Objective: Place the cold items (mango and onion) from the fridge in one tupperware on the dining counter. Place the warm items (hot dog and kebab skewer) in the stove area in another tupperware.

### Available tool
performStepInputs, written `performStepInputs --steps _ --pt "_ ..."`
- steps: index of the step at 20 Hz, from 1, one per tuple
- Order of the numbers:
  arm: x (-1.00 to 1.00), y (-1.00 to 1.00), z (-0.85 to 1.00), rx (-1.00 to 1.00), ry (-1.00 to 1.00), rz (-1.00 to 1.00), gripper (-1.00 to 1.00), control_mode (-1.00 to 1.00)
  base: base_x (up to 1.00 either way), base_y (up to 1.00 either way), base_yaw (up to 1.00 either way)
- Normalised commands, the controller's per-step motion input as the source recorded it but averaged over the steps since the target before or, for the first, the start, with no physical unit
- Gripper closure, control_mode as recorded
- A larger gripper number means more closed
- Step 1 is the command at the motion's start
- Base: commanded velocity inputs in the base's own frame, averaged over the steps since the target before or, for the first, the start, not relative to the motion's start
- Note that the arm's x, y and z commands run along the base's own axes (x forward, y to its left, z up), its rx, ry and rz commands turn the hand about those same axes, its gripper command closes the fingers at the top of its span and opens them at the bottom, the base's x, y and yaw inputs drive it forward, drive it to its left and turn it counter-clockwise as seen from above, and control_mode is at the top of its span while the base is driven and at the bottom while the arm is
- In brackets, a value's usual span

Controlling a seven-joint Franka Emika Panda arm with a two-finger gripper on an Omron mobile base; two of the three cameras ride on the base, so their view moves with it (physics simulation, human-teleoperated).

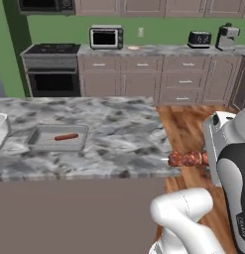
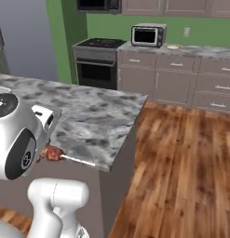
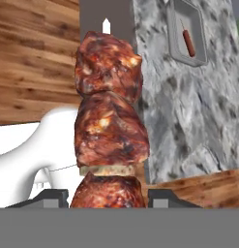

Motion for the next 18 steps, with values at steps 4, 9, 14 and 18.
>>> performStepInputs --steps 4,9,14,18 --pt "0.00 0.00 0.00 0.00 0.00 0.00 1.00 1.00 0.00 0.86 -0.54" --pt "0.00 0.00 0.00 0.00 0.00 0.00 1.00 1.00 0.00 0.88 -0.49" --pt "0.00 0.00 0.00 0.00 0.00 0.00 1.00 1.00 0.00 0.80 -0.35" --pt "0.00 0.00 0.00 0.00 0.00 0.00 1.00 1.00 0.00 0.78 -0.17"
